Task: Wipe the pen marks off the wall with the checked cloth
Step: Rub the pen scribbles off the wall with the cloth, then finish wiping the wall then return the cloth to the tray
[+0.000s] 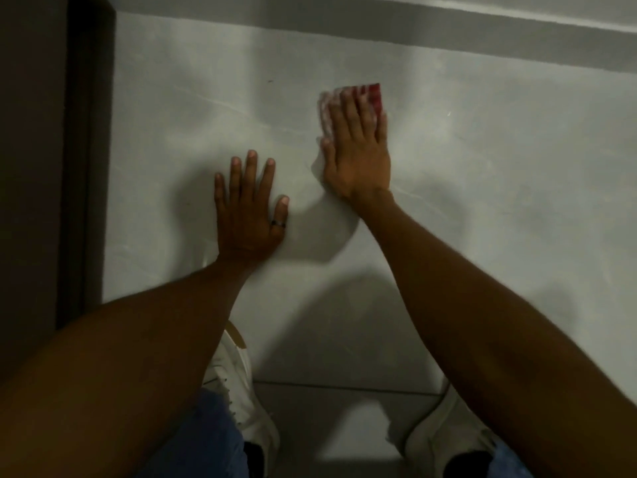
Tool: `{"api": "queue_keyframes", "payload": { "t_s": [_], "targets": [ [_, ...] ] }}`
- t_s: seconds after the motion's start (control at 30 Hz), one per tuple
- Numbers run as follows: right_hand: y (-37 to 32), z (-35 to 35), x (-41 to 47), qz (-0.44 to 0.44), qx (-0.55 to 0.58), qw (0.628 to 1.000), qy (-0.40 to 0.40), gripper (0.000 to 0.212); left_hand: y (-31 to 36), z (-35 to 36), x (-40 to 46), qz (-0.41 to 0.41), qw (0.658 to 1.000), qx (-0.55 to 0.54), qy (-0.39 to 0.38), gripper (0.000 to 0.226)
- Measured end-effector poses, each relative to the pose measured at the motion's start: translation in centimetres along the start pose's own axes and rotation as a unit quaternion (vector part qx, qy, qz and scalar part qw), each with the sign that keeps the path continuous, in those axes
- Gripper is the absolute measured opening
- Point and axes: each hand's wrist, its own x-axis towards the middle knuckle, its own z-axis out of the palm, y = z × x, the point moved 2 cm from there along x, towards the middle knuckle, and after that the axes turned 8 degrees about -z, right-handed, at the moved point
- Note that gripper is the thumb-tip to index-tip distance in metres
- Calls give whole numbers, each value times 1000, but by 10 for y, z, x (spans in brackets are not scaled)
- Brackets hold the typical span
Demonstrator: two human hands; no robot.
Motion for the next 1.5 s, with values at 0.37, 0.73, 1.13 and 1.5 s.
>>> {"api": "queue_keyframes", "payload": {
  "t_s": [0.37,0.73,1.13,1.5],
  "targets": [
    [76,0,-73,-235,-59,970,-31,61,-2,5,0,-4,1000,-9,0,67],
    [37,-15,-44,-16,80,988,-132,82,11,-21,3,-41,990,26,-131,68],
    [-196,-299,-138,414,847,331,-27,47,62,-381,-60,-506,419,-619,-431,42],
    [-390,-397,60,-15,467,869,-163,45,-173,-551,4,-459,712,-526,-76,48]
  ]
}}
